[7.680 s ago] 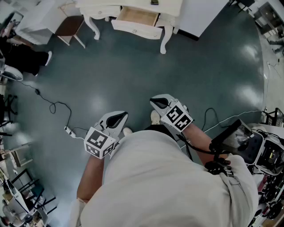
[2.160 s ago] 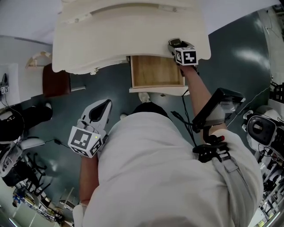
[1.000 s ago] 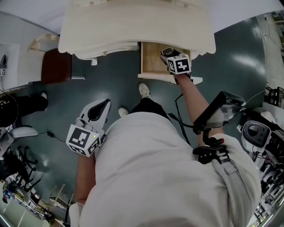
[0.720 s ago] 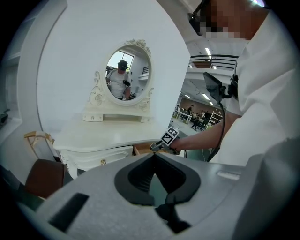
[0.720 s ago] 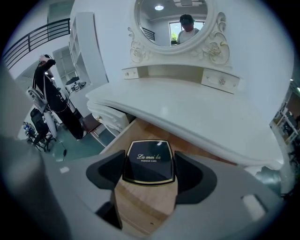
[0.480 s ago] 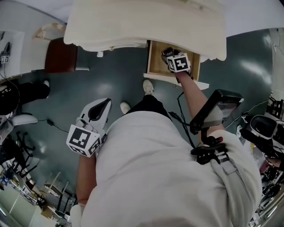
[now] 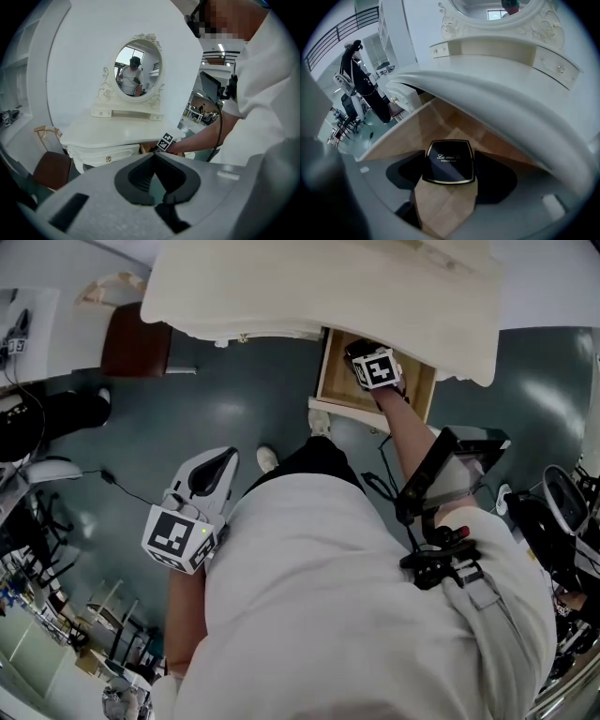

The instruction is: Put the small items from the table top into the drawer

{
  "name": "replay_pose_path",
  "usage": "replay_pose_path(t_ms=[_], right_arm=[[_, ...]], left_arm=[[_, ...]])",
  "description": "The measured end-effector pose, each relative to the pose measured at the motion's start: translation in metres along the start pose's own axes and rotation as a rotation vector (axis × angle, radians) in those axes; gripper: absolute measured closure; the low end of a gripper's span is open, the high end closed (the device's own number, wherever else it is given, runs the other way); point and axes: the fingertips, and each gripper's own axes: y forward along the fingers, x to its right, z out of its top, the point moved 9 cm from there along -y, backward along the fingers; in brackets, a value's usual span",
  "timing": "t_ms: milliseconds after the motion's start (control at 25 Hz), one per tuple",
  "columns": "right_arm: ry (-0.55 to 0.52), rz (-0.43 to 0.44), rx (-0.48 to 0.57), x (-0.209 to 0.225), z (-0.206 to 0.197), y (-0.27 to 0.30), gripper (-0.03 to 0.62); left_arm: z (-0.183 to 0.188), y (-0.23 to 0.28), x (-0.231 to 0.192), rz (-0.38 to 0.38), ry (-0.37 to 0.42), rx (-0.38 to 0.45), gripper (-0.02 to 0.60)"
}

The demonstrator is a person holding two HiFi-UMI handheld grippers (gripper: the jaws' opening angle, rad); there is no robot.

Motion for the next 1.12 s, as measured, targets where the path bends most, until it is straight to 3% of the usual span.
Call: replay_pose_path(t_ms=[720, 1120], right_arm=[[-0.104, 0.077, -0.059, -0.022, -0.014, 0.02, 0.261], [-0.112, 0.058, -0.022, -0.013, -0.01, 0.022, 0.241]], left_arm=[[0.013, 0.007, 0.007, 0.01, -0.006, -0.025, 0.58], [0.014, 0.01, 0.003, -0.006, 0.018, -0.021, 0.58]])
